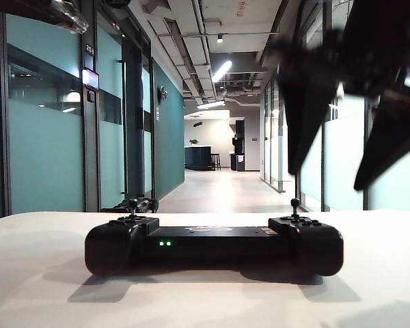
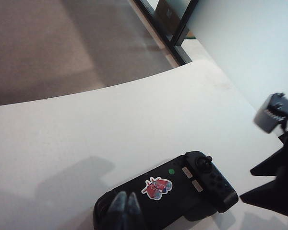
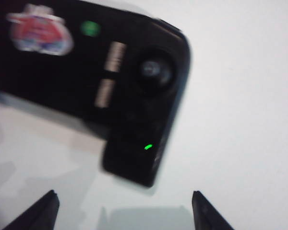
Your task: Push the left joystick on the remote control sitting on the white table forward to make the robot dog walk in a straight line until it approaches the door.
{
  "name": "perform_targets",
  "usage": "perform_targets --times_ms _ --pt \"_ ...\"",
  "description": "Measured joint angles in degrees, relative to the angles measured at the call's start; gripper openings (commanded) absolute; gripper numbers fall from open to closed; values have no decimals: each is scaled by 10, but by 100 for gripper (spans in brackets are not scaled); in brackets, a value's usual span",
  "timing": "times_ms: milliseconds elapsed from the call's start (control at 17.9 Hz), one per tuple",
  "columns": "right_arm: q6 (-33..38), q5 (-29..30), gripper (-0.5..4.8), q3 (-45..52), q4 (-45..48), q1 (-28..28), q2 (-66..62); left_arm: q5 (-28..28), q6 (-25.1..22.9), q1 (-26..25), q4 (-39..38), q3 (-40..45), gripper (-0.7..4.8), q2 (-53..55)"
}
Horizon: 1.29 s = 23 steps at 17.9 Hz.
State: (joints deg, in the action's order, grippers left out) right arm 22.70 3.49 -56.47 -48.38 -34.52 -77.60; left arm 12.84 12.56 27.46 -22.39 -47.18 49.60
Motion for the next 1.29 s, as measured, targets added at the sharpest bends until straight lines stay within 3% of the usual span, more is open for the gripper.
perform_targets --times_ms 728,1288 --pt "0 -32 381 0 47 -18 -99 2 0 0 -2 0 -5 1" --pt "0 -19 382 0 74 -19 -137 2 0 0 -2 0 -5 2"
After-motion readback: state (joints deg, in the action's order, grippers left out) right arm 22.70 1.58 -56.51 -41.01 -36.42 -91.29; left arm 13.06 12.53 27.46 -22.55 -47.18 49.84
